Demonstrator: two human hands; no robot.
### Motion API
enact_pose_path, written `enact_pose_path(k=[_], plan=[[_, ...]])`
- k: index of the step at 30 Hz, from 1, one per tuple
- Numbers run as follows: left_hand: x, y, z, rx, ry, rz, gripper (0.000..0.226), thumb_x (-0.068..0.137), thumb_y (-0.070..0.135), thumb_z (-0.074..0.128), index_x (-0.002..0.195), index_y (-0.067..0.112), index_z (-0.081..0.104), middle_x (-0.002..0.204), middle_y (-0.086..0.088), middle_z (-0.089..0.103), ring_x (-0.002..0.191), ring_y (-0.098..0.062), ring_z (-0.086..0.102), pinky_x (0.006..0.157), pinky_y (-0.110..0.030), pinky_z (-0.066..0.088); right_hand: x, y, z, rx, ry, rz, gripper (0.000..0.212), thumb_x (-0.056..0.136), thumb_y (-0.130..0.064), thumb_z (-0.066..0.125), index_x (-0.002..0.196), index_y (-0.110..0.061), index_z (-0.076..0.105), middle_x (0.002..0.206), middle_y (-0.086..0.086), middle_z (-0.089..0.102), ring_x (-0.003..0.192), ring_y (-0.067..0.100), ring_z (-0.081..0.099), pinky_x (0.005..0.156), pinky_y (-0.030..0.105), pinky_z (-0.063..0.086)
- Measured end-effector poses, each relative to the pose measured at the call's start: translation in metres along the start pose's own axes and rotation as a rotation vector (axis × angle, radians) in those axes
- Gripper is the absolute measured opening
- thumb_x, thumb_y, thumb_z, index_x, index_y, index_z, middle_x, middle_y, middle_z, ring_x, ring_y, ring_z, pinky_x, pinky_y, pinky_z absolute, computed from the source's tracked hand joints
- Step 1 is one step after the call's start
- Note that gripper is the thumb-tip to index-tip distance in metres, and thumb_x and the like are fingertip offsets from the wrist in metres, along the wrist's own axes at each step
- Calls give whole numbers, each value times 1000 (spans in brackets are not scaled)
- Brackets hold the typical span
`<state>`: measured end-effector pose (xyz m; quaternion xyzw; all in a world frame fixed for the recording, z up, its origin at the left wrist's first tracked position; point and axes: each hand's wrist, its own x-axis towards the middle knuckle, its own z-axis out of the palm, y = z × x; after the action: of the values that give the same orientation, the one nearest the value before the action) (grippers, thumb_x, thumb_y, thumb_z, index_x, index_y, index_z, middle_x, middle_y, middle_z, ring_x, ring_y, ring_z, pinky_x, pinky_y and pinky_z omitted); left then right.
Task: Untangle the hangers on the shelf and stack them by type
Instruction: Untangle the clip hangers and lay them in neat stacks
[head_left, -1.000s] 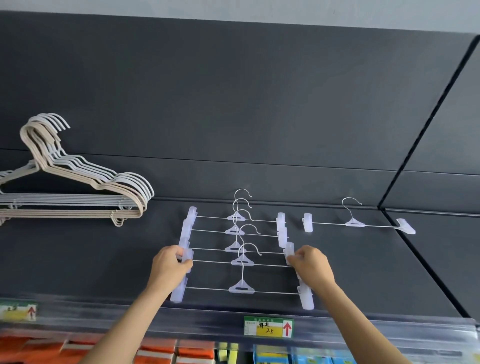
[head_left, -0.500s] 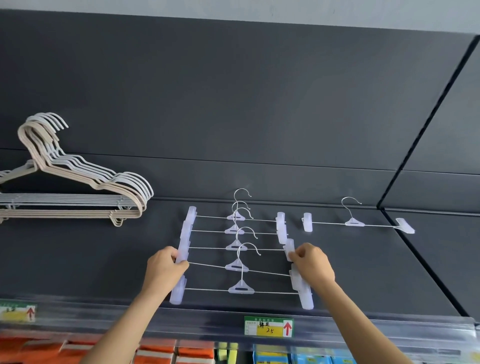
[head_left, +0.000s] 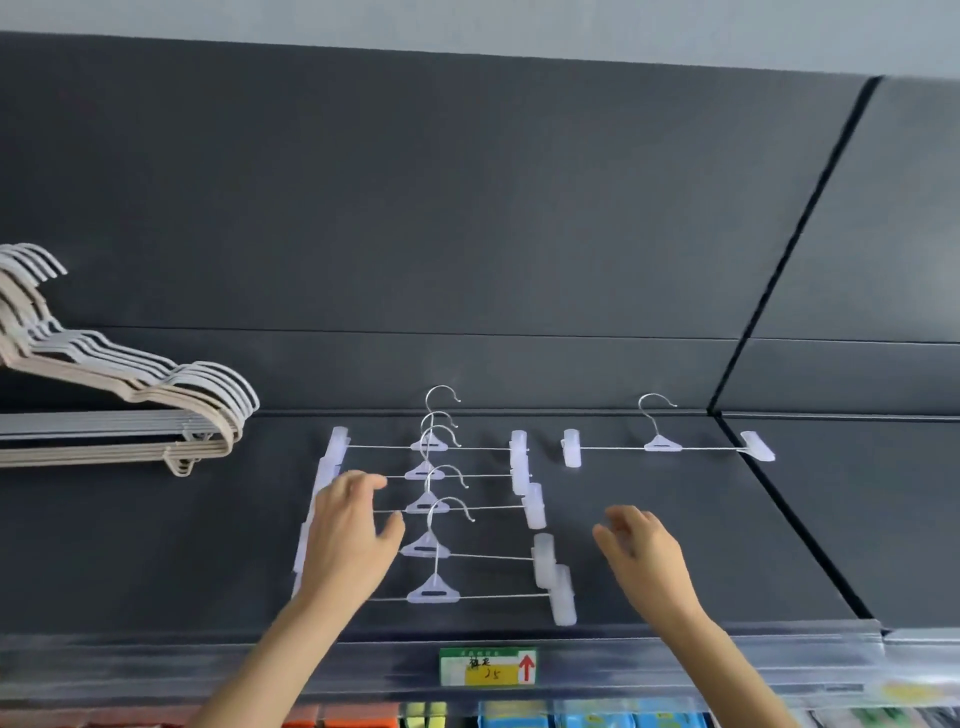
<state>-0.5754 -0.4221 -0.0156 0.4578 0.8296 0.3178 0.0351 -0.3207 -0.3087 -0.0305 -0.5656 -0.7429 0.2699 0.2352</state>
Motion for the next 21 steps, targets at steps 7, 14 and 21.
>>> enact_pose_path(k=[7, 14, 21], plan=[[-5, 114, 62, 37, -185, 254, 37, 90, 27, 52, 125, 15, 50, 130, -1, 49, 123, -21, 40, 103, -30, 32, -6, 66, -72, -357, 26, -94, 51, 93, -37, 46, 138, -14, 39, 137, 3, 47, 126, 26, 41, 100, 36, 37], [-42, 249, 143, 118, -356, 375, 42, 92, 34, 45, 132, 20, 42, 137, 4, 44, 129, -19, 35, 104, -29, 30, -14, 160, -174, -475, -2, -63, 51, 95, -40, 39, 142, -21, 28, 143, -3, 37, 133, 21, 30, 105, 33, 30], [-89, 373, 216, 111, -449, 440, 43, 92, 34, 46, 133, 20, 41, 139, 3, 43, 131, -19, 34, 105, -31, 31, -23, 258, -273, -470, 22, 9, 53, 95, -41, 38, 143, -22, 25, 145, -3, 35, 134, 20, 29, 108, 33, 28]])
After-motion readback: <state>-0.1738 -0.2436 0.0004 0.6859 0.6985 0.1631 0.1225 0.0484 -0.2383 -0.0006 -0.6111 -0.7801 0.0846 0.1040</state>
